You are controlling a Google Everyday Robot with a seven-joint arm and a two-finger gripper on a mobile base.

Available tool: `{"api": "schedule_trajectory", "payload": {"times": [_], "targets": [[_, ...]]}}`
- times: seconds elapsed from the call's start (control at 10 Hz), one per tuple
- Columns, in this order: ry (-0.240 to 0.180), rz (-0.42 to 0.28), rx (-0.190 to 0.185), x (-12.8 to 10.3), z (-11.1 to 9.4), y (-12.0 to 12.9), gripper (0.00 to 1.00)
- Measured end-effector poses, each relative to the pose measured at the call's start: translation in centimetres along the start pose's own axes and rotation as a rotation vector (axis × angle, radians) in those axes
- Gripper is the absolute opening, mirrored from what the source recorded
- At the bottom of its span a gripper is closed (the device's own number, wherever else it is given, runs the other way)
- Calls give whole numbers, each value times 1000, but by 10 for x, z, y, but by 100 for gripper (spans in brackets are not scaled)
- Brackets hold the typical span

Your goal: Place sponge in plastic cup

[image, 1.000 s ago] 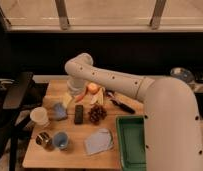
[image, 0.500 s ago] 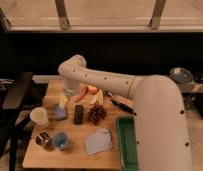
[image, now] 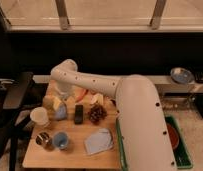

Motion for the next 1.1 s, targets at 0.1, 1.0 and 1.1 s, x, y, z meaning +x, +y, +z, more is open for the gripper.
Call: {"api": "schedule_trajectory", "payload": {"times": [0.1,1.0,1.1], "targets": [[4,2,-14,-5,9,2,78],[85,0,-87,-13,64,12,69],[88,2,-83,-12,64,12,57]]}}
